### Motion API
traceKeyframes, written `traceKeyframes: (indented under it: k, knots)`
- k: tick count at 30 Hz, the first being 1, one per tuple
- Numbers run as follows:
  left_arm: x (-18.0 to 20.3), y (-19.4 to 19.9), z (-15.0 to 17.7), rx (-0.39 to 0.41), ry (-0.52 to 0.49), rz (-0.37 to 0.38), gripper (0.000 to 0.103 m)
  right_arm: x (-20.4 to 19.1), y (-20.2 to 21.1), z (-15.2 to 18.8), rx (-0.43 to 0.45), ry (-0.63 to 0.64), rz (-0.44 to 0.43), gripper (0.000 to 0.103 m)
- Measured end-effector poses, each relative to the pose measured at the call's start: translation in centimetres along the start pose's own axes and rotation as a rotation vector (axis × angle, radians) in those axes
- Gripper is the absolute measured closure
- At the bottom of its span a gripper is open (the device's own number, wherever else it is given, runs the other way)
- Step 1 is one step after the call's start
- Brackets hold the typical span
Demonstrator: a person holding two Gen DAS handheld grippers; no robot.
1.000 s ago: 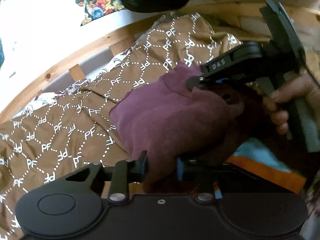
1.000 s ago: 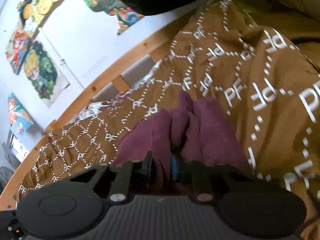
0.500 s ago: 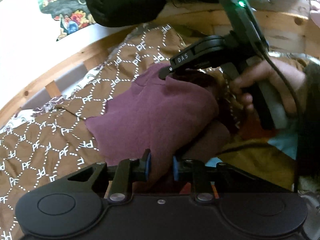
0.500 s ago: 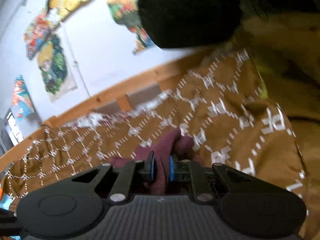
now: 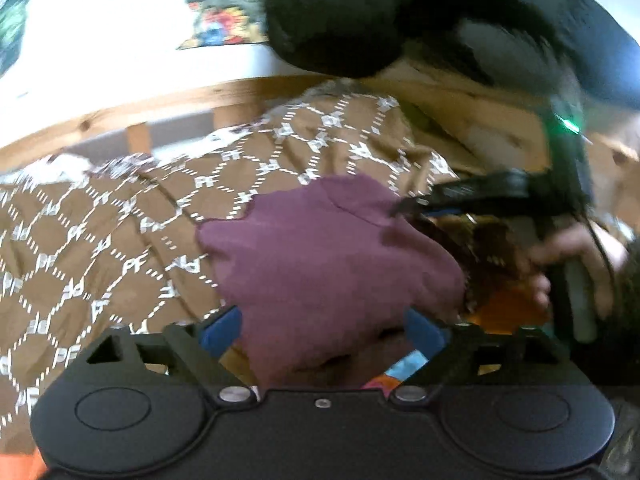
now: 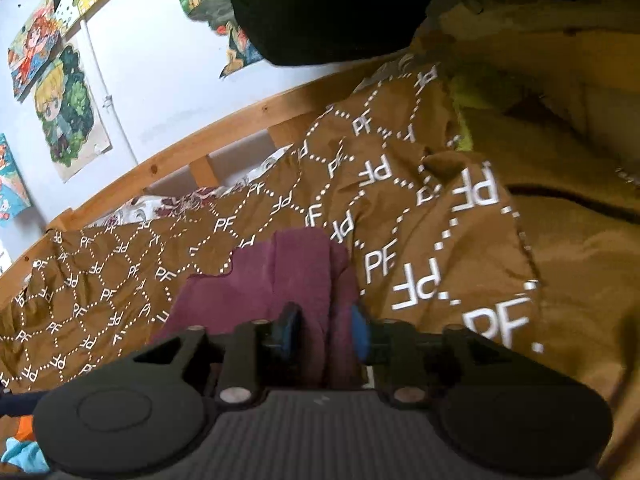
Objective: Fold small clothes
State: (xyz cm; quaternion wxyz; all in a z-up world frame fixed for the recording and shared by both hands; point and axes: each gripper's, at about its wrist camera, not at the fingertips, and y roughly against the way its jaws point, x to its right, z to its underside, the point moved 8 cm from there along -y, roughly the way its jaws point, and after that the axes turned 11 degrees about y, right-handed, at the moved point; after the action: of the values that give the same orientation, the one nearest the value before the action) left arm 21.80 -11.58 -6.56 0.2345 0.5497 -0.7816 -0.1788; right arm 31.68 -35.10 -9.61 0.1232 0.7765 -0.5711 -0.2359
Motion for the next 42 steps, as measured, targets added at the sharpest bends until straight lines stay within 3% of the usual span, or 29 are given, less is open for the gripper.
traceKeyframes:
  k: [6,10,13,16,22,28,35,42]
  knots:
    - [-4.1,-0.5,-1.4,-0.009,0.328,-0.021,0.001,-1.5,3.4,-0.5,0.011,0.02,0.006,0.024]
    - [-6.3,-2.5,-0.8,-0.073,0.457,-0.105,0.001,-4.0,5.4,0.7,-0.03,0.087,-0.019,0.013]
    - [-6.5,-3.4,0.3,-0.119,0.477,-0.099,0.001,-5.1,6.2,2.4,-0.071,0.15,0.004,0.013]
    - [-6.3,-4.1,1.7,-0.151,0.456,-0.105,0.001,-4.6,6.3,3.6,-0.084,0.117,0.039,0.013]
    - [-6.7,-4.3,3.0,-0.188,0.471,-0.105,0.001,-3.6,4.6,5.8,-0.185,0.117,0.05,0.01]
    - [-6.5,-4.9,4.1,-0.192,0.431,-0.124,0.001,-3.2,3.5,7.5,-0.218,0.149,0.052,0.006]
    - [-6.8,-4.9,4.2,-0.198,0.455,-0.109,0.001,-3.1,3.7,7.2,-0.203,0.131,0.04,0.005]
    - [-6.9,-5.1,4.5,-0.193,0.467,-0.094,0.001,-2.9,5.1,4.9,-0.08,0.091,0.041,0.004]
